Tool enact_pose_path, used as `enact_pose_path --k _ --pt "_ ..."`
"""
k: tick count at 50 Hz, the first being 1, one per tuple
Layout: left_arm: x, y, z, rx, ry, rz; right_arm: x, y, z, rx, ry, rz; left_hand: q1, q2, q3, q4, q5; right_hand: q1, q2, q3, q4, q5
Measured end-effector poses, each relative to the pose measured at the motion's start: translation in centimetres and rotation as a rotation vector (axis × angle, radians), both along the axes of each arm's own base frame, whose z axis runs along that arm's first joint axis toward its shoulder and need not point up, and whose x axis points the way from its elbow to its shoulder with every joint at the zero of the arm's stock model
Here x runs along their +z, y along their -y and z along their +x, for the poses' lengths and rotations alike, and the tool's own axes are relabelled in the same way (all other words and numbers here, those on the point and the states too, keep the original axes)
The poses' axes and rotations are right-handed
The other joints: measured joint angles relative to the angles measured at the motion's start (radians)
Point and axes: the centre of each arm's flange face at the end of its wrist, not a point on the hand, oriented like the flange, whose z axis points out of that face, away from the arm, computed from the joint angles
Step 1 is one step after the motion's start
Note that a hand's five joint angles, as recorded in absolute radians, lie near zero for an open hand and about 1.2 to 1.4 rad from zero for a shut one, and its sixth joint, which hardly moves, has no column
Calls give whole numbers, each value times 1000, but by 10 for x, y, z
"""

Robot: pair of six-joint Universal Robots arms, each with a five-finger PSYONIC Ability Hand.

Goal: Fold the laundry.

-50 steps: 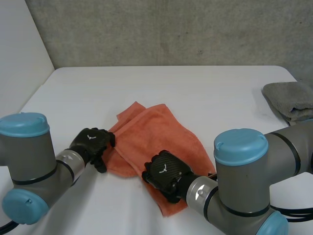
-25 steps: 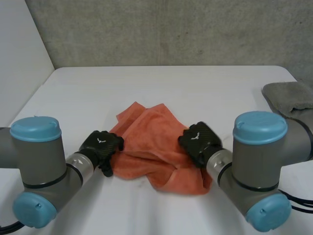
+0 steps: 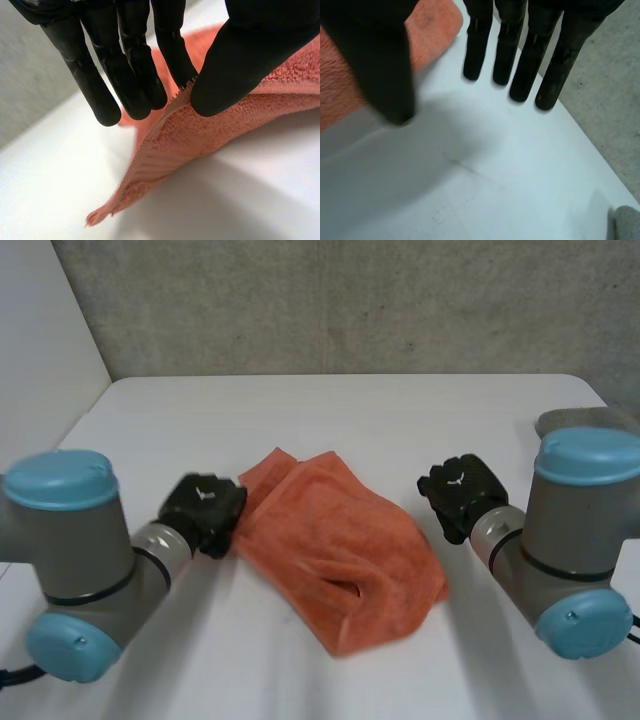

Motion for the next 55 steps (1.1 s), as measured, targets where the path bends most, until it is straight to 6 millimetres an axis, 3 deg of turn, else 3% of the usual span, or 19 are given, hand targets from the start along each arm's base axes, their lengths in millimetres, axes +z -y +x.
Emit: enact_pose_path --k 1,5,11,12,17,26,30,31,34,35,40,42,43,44,48,50,53,55 --pt "9 -1 1 3 -10 -25 7 0 0 1 4 1 0 1 0 0 0 -215 -278 -263 -264 -267" --pt "33 -8 4 7 -36 -86 30 -4 2 7 31 24 0 1 0 0 0 -377 -466 -471 -476 -485" --pt "48 -16 7 6 -53 -122 63 -21 17 83 124 167 0 2 2 0 0 -433 -509 -527 -542 -555" --pt "48 -19 8 6 -52 -120 68 -28 25 131 158 257 0 2 2 0 0 -454 -536 -557 -560 -577" --pt "44 -22 10 5 -46 -107 63 -43 43 223 235 499 0 2 2 0 0 -461 -562 -585 -571 -596" --pt "43 -24 8 -3 -45 -103 19 -40 75 180 352 683 0 2 2 1 0 -459 -559 -580 -568 -585" --pt "43 -25 7 -6 -45 -105 5 -34 83 156 365 678 0 3 2 4 0 -326 -401 -411 -417 -435" --pt "43 -25 7 -7 -46 -106 1 -31 87 151 371 670 0 3 2 4 0 -42 -105 -112 -119 -157" --pt "44 -24 6 -8 -48 -112 2 -26 93 147 391 645 0 3 2 4 0 251 278 255 253 219" --pt "45 -24 6 -7 -49 -116 4 -23 95 146 403 631 0 3 2 4 0 262 299 276 271 238" --pt "53 -15 4 -1 -72 -176 32 -2 103 125 505 493 0 3 3 4 0 272 319 308 320 274" --pt "64 -7 1 5 -96 -235 54 13 103 95 572 388 0 4 4 4 0 272 319 308 321 274" --pt "64 -7 1 5 -96 -235 54 13 103 95 572 388 0 4 4 4 0 272 319 308 321 274" --pt "77 3 0 15 -125 -301 75 28 98 54 632 289 0 4 5 5 0 272 319 308 321 274" --pt "105 23 1 46 -176 -423 118 59 74 -57 756 93 0 4 6 5 0 272 319 316 321 274" --pt "124 35 4 78 -206 -501 141 75 52 -136 836 -15 0 4 6 5 0 272 319 317 321 274" --pt "138 43 8 103 -226 -554 154 83 36 -188 886 -77 0 5 6 5 0 272 319 317 321 274" --pt "151 49 11 125 -242 -596 162 87 12 -239 923 -123 0 5 6 5 0 272 319 317 321 280"
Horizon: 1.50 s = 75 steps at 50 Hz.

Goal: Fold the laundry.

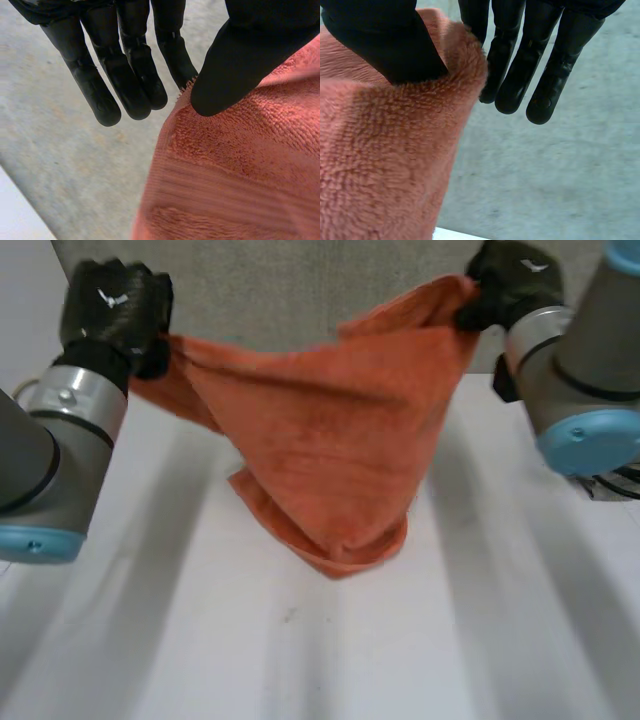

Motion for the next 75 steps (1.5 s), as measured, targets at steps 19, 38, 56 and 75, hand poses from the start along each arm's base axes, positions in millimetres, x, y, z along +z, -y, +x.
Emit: enact_pose_path --k 19,38,56,75 --pt "-64 -53 -33 -136 88 188 -112 -78 -82 81 -261 328 0 1 2 0 0 -566 -681 -678 -683 -652" --pt "-50 -59 -33 -145 73 152 -74 -101 -59 307 -808 85 0 1 2 0 0 -791 -955 -964 -951 -918" --pt "-55 -68 -30 -149 85 177 -129 -130 24 702 -1314 -268 0 1 2 0 0 -790 -954 -963 -951 -918" --pt "-56 -56 -19 -107 82 184 -177 -97 40 746 -1404 -225 0 1 2 0 0 -667 -784 -782 -791 -770"
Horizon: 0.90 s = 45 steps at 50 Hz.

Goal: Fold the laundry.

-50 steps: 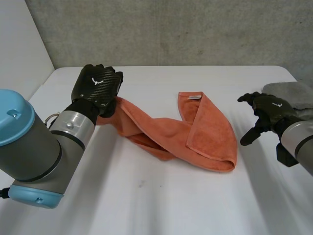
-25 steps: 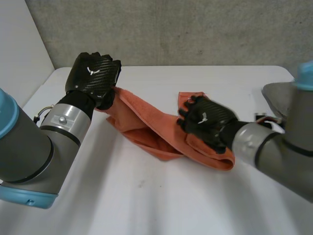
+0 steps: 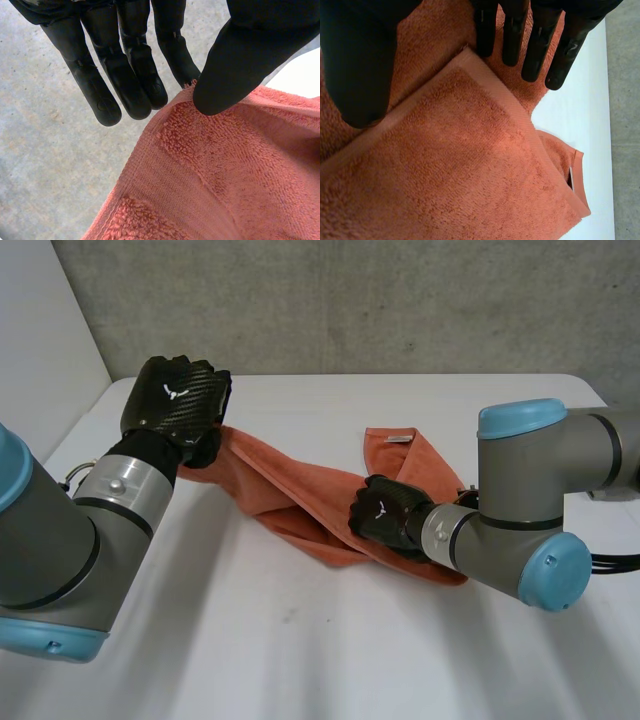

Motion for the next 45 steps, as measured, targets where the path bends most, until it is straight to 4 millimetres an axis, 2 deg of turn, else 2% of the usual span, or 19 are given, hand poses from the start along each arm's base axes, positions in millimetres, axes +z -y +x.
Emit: enact_pose_path --k 11,12,16,23,25,27,28,29,30,33,35,36,39,40,45 --pt "-1 5 4 14 0 2 -14 8 1 11 -55 -40 0 0 0 0 0 162 283 268 266 249" --pt "-1 5 4 17 1 2 -14 10 0 9 -64 -48 0 0 0 0 0 277 446 435 443 421" --pt "-1 8 6 25 1 2 -14 15 -1 1 -83 -77 0 0 0 0 0 581 755 750 755 735" --pt "1 13 11 44 0 -5 -4 32 -10 -51 -93 -132 0 0 0 0 0 617 767 780 791 781" --pt "5 16 14 57 -4 -15 16 50 -24 -116 -75 -178 0 1 0 0 0 652 779 780 791 782" --pt "9 17 16 63 -9 -25 32 58 -31 -158 -52 -204 0 1 0 0 0 652 779 780 791 782" --pt "9 17 16 63 -9 -25 32 58 -31 -158 -52 -204 0 1 0 0 0 652 779 780 791 782" --pt "16 17 19 71 -19 -45 56 67 -43 -224 -6 -233 0 1 0 0 0 652 779 780 791 782" --pt "18 17 20 73 -21 -50 62 69 -46 -242 8 -238 0 1 0 0 0 652 779 780 792 782" --pt "35 15 26 86 -40 -91 96 76 -67 -363 95 -245 0 1 0 0 0 652 779 780 792 782" --pt "44 13 29 92 -49 -110 111 75 -78 -424 131 -232 0 1 0 0 0 652 779 780 792 782" --pt "52 10 32 97 -56 -124 120 74 -89 -476 152 -210 0 1 0 0 0 652 779 780 792 782" --pt "63 4 36 101 -62 -136 130 65 -108 -554 159 -146 0 1 0 0 0 652 779 780 792 782" --pt "69 1 38 103 -62 -136 134 55 -119 -595 144 -88 0 1 0 0 0 652 779 780 792 782" --pt "80 -13 43 103 -47 -105 143 20 -137 -644 87 68 0 1 0 0 0 652 779 780 792 782"
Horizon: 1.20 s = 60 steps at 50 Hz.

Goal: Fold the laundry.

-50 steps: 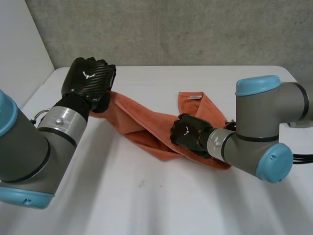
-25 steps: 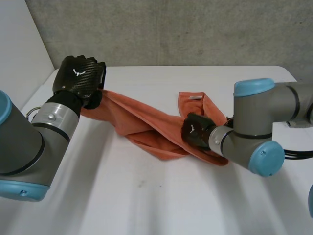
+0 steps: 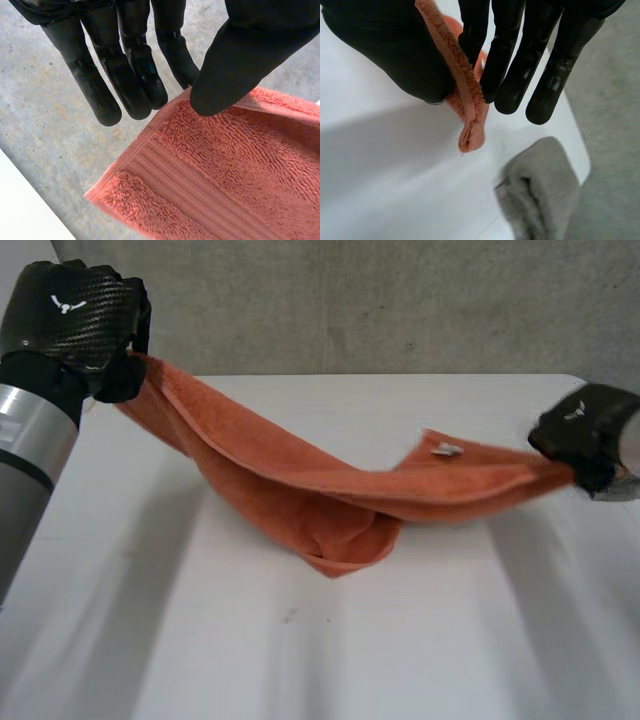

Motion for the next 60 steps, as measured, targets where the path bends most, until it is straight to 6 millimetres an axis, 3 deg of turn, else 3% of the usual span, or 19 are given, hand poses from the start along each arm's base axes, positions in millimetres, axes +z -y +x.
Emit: enact_pose_path --k 8,15,20,21,25,28,31,35,36,37,39,40,42,43,47,52,58,59,60 --pt "-1 -22 12 18 100 149 23 -39 -13 47 61 41 0 0 0 0 0 0 0 0 1 0" --pt "-38 -10 14 40 273 286 2 -41 -13 74 72 121 0 0 0 0 0 4 0 0 1 0" --pt "-100 26 4 28 434 444 -52 -16 -5 53 -4 280 0 0 0 0 0 4 0 0 1 0" --pt "-100 26 4 28 434 444 -52 -16 -5 53 -4 280 0 0 0 0 0 4 0 0 1 0" --pt "-137 72 -7 32 465 487 -80 16 11 29 -60 269 0 0 0 0 0 4 0 0 1 1" --pt "-142 96 -12 47 447 442 -84 41 22 0 -51 200 0 0 0 0 0 4 1 0 1 1" --pt "-127 133 -17 85 381 271 -74 68 32 -34 6 86 0 0 0 0 0 4 1 0 1 1" --pt "-86 169 -21 143 271 -22 -44 101 48 -60 129 -124 0 0 0 0 0 4 1 0 1 1" --pt "-77 174 -21 152 252 -74 -33 108 53 -63 167 -190 0 0 0 0 0 4 1 0 1 1" --pt "-49 185 -21 180 190 -234 -4 121 62 -67 257 -350 0 0 0 0 0 4 1 0 1 1" --pt "-34 188 -21 193 157 -314 10 125 66 -66 297 -420 0 0 0 0 0 4 1 0 1 1" --pt "-11 191 -20 209 102 -433 41 130 71 -63 382 -576 0 0 0 0 0 4 1 0 1 1" --pt "15 191 -18 217 35 -546 65 131 74 -59 441 -687 0 0 0 0 0 4 1 0 1 1" --pt "24 190 -16 218 7 -581 90 129 76 -54 500 -801 0 0 0 0 0 4 1 0 1 1" --pt "60 184 -3 203 -123 -686 137 118 75 -48 597 -1002 0 0 0 0 0 4 1 0 1 0" --pt "69 179 12 184 -191 -668 140 112 77 -45 611 -1013 0 0 0 0 0 12 1 0 1 2" --pt "30 171 19 159 -169 -503 93 107 89 -28 552 -834 0 1 0 0 0 14 1 0 1 3" --pt "7 168 19 149 -143 -426 72 104 92 -21 524 -759 0 1 0 0 0 14 1 0 1 3" --pt "0 166 18 145 -133 -399 69 104 92 -20 519 -747 0 1 0 0 0 14 1 0 2 3"
